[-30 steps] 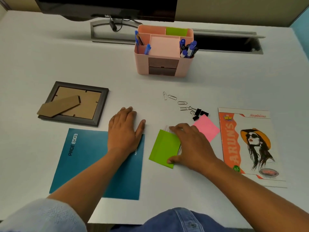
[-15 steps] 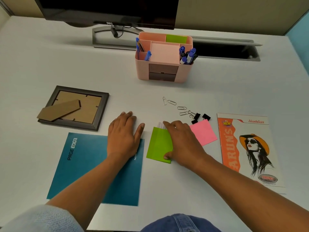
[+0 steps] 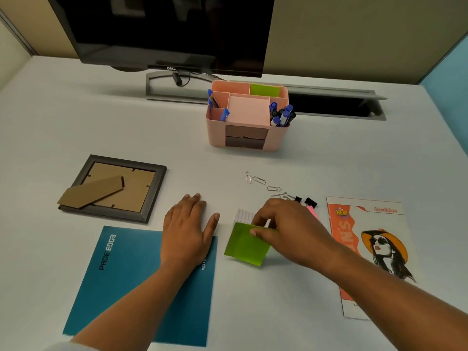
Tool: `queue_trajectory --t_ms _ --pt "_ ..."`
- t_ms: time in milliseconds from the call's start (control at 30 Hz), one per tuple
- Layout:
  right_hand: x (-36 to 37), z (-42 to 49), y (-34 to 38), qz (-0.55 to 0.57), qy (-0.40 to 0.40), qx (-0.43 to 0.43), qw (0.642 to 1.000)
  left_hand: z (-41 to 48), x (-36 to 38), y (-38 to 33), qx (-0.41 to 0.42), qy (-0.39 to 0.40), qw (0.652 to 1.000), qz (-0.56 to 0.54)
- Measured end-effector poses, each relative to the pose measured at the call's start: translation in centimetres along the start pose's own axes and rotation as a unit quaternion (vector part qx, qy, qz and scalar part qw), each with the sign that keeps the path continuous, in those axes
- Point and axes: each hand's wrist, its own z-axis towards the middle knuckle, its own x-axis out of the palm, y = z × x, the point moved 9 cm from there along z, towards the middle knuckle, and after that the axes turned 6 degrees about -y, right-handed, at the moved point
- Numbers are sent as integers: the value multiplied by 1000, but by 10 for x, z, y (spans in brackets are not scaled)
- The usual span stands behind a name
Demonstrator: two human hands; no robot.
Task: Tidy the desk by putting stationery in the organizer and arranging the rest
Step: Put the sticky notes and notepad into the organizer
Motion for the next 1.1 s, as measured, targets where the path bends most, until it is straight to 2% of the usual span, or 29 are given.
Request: queue_trajectory --t_ms 100,233,367,500,767,1100 --pt "-49 10 20 -54 -20 -62 996 1 1 0 0 5 1000 3" --pt "-139 38 40 -64 -128 -117 983 1 2 1 -4 11 1000 6" --pt "-217 86 42 -97 -239 -144 955 1 3 1 -3 15 1000 9" --pt "-245 143 28 -131 -297 -128 937 1 4 2 -7 21 1000 7" --pt "-208 228 -3 -162 -257 -106 947 2 7 2 -11 34 999 9" --pt "-190 246 -30 -162 -210 -61 962 2 6 1 -14 36 999 11"
